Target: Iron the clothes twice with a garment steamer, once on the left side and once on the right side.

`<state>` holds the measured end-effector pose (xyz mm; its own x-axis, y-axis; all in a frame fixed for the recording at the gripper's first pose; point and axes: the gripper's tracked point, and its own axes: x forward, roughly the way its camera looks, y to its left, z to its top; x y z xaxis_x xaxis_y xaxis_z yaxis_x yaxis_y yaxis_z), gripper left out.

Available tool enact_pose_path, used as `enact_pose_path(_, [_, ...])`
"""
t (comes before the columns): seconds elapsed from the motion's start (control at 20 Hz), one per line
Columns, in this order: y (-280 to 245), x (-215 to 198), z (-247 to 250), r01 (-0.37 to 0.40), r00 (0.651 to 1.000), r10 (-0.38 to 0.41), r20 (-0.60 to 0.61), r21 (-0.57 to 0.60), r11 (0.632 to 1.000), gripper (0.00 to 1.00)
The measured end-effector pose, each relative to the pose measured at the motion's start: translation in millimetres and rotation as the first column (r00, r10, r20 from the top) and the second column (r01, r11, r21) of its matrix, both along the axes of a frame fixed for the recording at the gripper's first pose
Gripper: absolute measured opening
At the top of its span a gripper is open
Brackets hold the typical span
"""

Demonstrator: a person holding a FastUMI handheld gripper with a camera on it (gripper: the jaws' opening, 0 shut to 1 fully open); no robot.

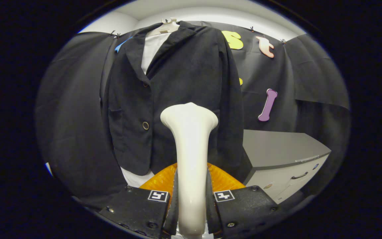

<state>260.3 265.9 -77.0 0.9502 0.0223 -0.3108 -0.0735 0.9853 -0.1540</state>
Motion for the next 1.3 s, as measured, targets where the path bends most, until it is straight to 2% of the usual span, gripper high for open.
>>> enact_pose_path(0.55, [-1.7,-27.8,-66.1,0.026,0.989,-0.028,-0.145,-0.013,1.0,0.37])
enact_pose_path(0.8, [-5.9,-37.0,-98.7,0.06,0.971,-0.06,-0.233,-0.007,0.998,0.37])
enact_pose_path(1.3, [-6.6,-60.0,-140.8,0.086,0.939,-0.093,-0.331,-0.037,0.996,0.37])
